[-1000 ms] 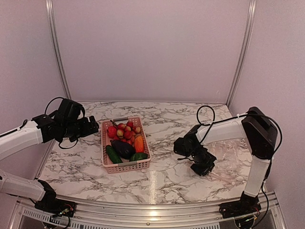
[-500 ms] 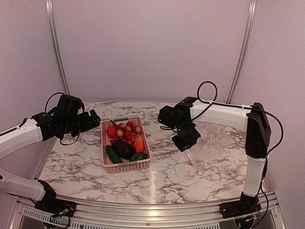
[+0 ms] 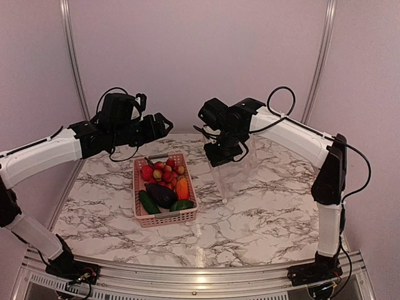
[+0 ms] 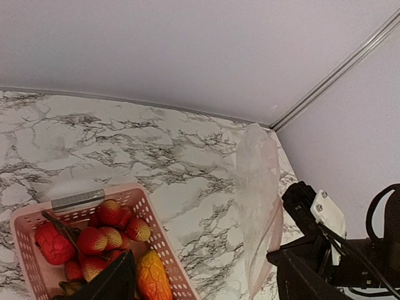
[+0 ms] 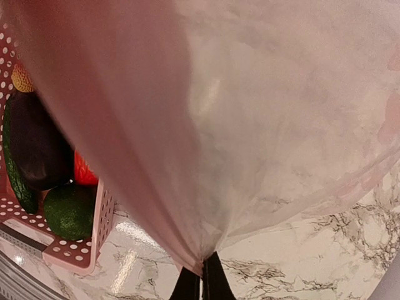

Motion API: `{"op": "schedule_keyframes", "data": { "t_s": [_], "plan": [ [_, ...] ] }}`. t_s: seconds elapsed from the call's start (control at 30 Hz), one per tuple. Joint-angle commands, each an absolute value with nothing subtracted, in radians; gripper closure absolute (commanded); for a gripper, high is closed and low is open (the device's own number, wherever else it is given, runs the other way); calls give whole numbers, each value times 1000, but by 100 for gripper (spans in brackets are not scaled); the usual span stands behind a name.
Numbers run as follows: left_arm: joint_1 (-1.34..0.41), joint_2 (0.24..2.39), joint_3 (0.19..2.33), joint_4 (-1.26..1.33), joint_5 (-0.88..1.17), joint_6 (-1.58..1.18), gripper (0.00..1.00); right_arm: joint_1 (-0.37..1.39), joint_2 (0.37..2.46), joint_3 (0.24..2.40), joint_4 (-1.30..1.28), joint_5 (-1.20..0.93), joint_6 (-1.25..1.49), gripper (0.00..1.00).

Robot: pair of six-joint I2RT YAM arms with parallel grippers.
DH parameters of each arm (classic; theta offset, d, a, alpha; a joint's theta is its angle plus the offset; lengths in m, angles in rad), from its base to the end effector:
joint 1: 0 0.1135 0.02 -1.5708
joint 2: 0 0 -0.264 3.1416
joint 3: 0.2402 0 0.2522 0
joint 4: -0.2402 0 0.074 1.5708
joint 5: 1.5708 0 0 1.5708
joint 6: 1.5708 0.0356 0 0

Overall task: Place the food in the zip-top bag and seal the zipper
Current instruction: Pick up the zipper food storage bag from the center of the board, then open the zipper food storage bag at the center of the board.

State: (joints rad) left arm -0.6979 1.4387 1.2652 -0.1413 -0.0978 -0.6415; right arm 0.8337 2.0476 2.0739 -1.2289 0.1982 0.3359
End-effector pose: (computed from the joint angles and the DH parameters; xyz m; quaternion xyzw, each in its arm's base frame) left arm 0.2634 -0.2164 0.3581 -0.0059 0.8087 -0.3333 0.4846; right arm 0.2899 0.3090 0.3129 -0.2234 0.9526 0.0195 0.2056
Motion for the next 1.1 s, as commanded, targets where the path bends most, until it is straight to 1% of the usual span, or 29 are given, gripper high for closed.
{"op": "schedule_keyframes", "data": {
  "t_s": [0.0,0.1,0.23,0.33,0.4,0.5,0.7,0.77,0.83,0.87,1.0,1.03,1.07],
  "plan": [
    [-801,1550,1358,-112,-82,-501,23,798,2028,2101,-1120,46,348,100],
    [-845,1608,1390,-85,-82,-498,25,780,2014,2111,-1100,13,347,100],
    [-891,1703,1467,-106,-78,-492,33,761,1994,2107,-1093,-47,352,100],
    [-913,1769,1521,-134,-75,-512,36,754,1979,2104,-1085,-89,350,100],
    [-921,1793,1528,-126,-82,-530,39,753,1970,2105,-1089,-106,354,100],
    [-924,1826,1535,-115,-90,-558,47,753,1946,2092,-1095,-113,370,100],
    [-923,1862,1536,-84,-110,-584,54,753,1876,2024,-1084,-138,383,100],
    [-923,1876,1546,-78,-109,-586,59,754,1861,2002,-1077,-147,385,100],
    [-924,1891,1558,-79,-109,-587,68,752,1851,1990,-1078,-146,385,100],
    [-923,1897,1564,-77,-111,-589,70,752,1849,1987,-1081,-146,384,100],
    [-924,1921,1592,-69,-115,-591,74,753,1860,1985,-1104,-164,366,100],
    [-923,1928,1605,-68,-114,-591,76,752,1868,1987,-1118,-161,362,100],
    [-924,1935,1620,-68,-114,-588,80,751,1877,1995,-1147,-148,359,100]
  ]
}}
